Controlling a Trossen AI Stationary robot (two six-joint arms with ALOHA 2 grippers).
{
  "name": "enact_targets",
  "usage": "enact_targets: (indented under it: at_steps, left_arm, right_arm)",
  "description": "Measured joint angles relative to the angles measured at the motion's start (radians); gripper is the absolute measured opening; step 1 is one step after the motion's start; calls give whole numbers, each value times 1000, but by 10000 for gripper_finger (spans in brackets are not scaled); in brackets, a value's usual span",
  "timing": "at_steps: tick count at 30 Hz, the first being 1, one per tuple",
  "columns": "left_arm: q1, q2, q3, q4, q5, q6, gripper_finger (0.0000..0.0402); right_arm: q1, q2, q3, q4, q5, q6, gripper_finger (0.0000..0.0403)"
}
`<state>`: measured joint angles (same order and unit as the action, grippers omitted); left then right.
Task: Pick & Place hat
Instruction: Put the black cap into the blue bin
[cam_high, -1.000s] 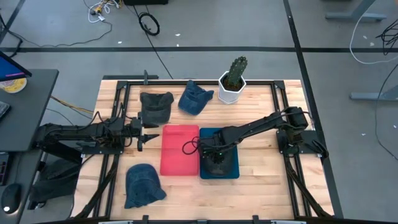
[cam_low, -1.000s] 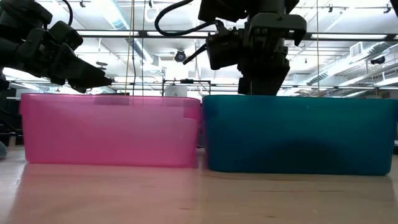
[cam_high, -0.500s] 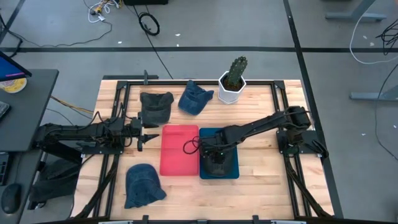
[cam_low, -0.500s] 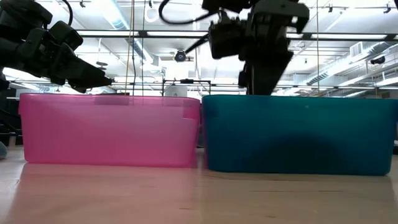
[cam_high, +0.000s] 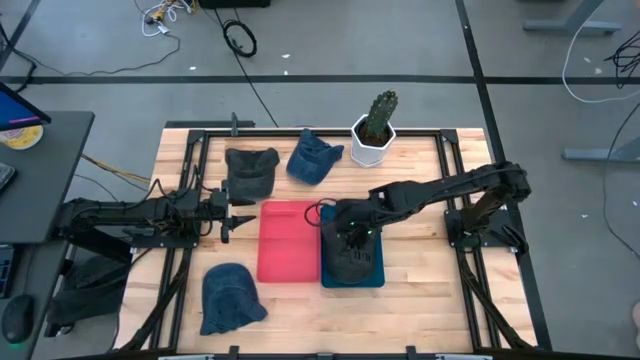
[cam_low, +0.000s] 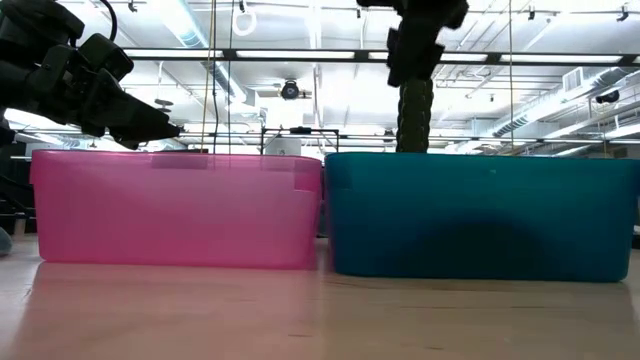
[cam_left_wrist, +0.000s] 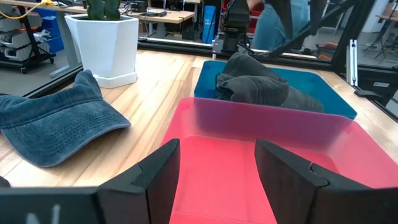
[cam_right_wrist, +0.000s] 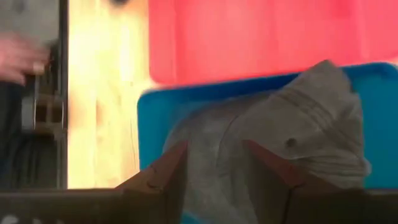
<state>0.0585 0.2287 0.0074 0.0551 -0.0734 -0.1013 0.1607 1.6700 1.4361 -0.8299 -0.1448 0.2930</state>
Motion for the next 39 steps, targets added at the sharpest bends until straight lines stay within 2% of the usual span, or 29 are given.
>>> enact_targets:
  at_steps: [3, 8, 16, 21, 29, 36, 39]
  left_arm:
    - [0, 0, 0, 0, 0, 0, 213]
    - [0, 0, 0, 0, 0, 0, 213]
    - [0, 0, 0, 0, 0, 0, 213]
    - [0, 0, 0, -5, 0, 0, 213]
    - [0, 0, 0, -6, 0, 0, 213]
    - [0, 0, 0, -6, 0, 0, 213]
    - [0, 0, 0, -6, 0, 0, 213]
  right_arm:
    - [20, -15, 0, 44, 133, 146, 151]
    - [76, -90, 0, 125, 284, -29, 151]
    - [203, -261, -30, 265, 311, -226, 148]
    - [244, -422, -214, 418, 312, -301, 148]
    - [190, -726, -516, 568, 320, -327, 148]
    - [187, -1021, -819, 869, 265, -458, 148]
    - [187, -1149, -917, 915, 258, -466, 148]
